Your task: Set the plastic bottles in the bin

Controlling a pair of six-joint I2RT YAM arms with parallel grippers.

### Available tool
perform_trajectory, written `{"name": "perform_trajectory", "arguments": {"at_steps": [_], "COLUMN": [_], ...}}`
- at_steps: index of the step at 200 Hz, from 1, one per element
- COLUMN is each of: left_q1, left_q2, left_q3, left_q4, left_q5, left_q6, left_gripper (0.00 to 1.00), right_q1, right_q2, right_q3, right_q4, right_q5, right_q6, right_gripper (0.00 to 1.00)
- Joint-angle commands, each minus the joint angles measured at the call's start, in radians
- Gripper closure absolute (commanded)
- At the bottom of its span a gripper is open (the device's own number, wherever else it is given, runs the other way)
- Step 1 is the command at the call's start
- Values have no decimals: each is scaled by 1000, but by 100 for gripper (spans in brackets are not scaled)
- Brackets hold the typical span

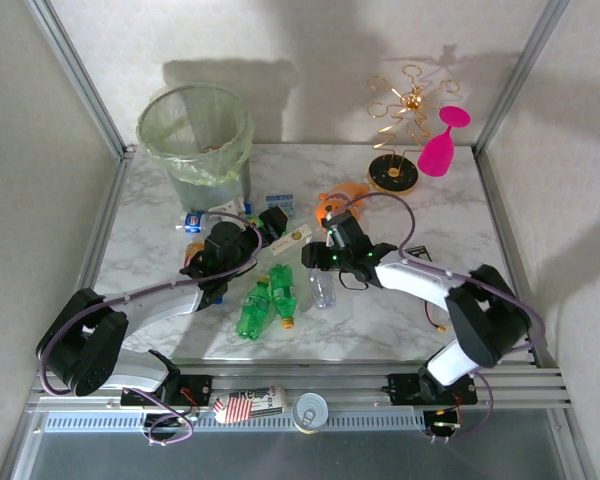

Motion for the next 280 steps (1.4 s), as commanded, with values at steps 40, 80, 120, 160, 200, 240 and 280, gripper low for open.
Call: {"name": "perform_trajectory", "arguments": {"at_steps": [40, 80, 120, 160, 200, 240, 280], "left_q1": [-58, -96, -137, -168, -175, -177, -177], "left_q2": [37, 90, 145, 212, 273, 294, 299], "left_q3": [50, 108, 166, 221, 263, 270, 272], "left_q4": [134, 109, 44, 42, 40, 73, 87], "left_q5": [169, 328, 435, 478, 504, 507, 497], "left_q6": [59, 118, 167, 168, 159, 138, 134], "left_gripper": [1, 0, 0, 0, 7, 23, 44], "right_q1": [-132, -204, -223, -222, -223, -223, -223], "right_q2": [-133, -180, -187, -201, -214, -227, -225], "right_q3": [25, 23, 61, 54, 39, 19, 20], "right_q4": [85, 203, 234, 276, 301, 317, 318], "right_q5": [14, -39, -88, -118, -152, -159, -162], "right_q6": [-11, 41, 36, 49, 65, 76, 77], "right_gripper": [49, 49, 49, 49, 50, 50, 46]}}
